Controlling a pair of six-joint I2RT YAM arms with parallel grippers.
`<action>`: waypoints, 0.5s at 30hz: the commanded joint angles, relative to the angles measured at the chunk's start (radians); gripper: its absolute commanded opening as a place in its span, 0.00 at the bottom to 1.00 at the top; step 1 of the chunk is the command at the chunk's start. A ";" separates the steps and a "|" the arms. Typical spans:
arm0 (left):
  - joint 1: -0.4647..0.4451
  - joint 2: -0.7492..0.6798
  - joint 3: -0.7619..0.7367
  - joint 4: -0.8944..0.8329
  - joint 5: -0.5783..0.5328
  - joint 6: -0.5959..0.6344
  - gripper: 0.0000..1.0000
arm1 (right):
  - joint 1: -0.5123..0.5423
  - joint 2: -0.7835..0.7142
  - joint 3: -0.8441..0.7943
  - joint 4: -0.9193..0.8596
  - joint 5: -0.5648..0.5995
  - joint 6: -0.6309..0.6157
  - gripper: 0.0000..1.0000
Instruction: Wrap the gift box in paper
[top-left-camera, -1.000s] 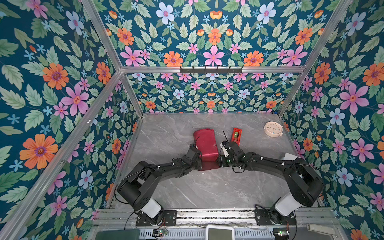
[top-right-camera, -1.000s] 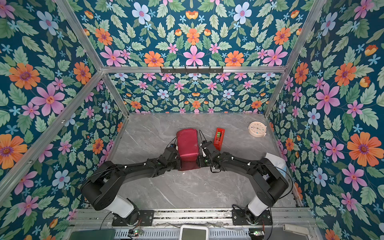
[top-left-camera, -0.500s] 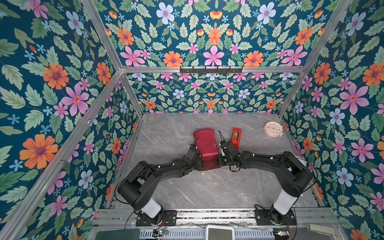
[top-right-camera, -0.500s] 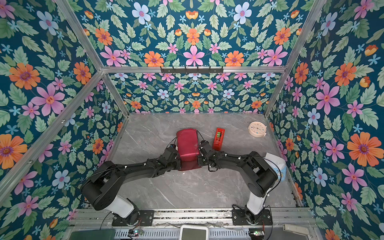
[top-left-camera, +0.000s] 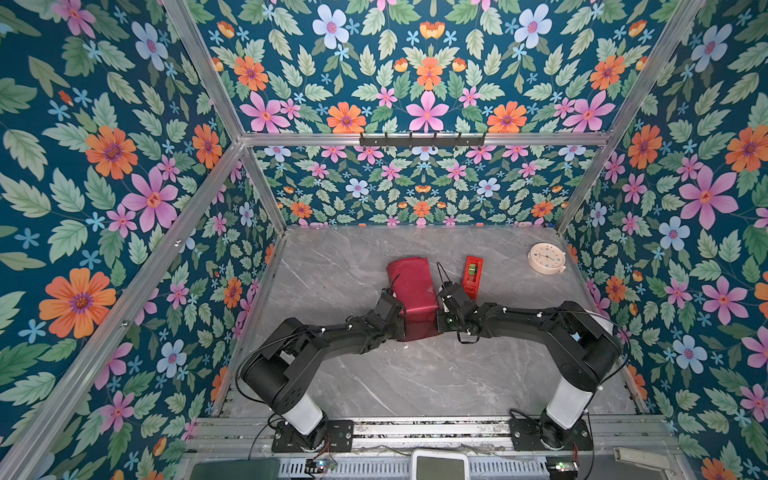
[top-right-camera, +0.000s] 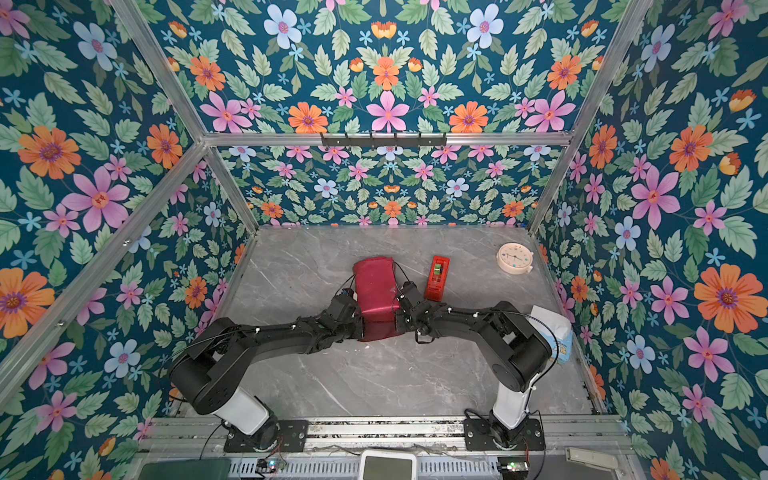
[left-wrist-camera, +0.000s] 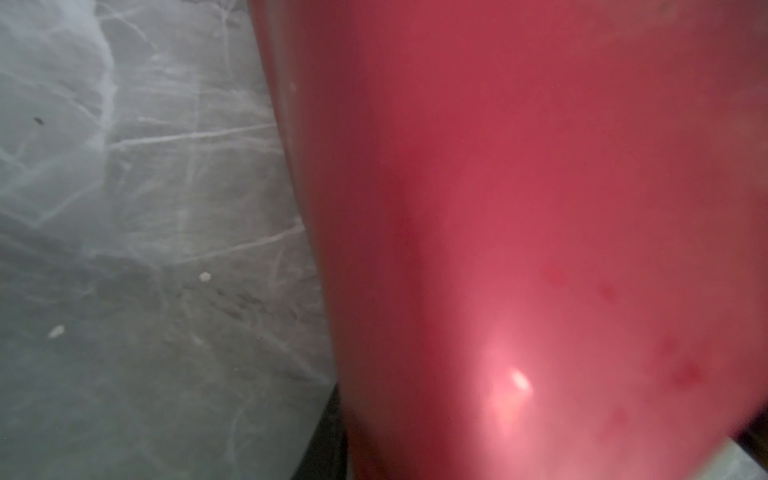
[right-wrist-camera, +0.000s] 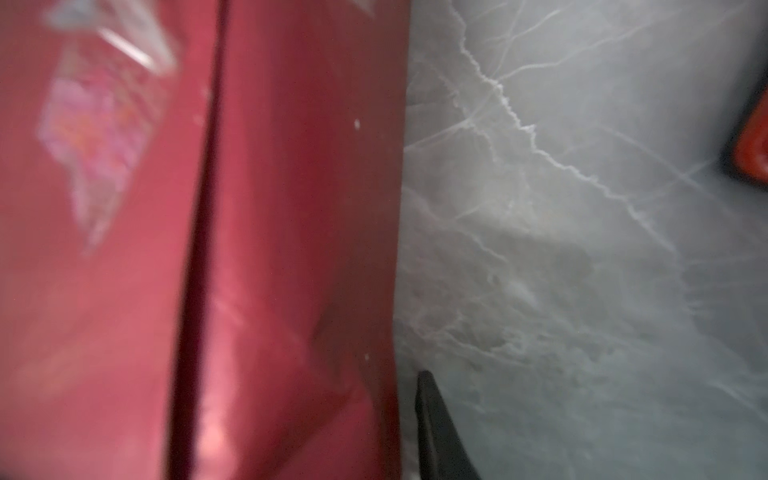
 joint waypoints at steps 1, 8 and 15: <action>-0.001 -0.020 -0.007 0.008 -0.002 -0.008 0.32 | 0.001 -0.029 -0.009 -0.021 0.034 0.000 0.25; -0.001 -0.136 -0.063 -0.006 0.070 0.007 0.57 | 0.000 -0.160 -0.068 -0.089 -0.016 -0.032 0.45; -0.001 -0.349 -0.078 -0.069 0.010 0.141 0.76 | -0.009 -0.315 -0.122 -0.188 -0.024 -0.092 0.54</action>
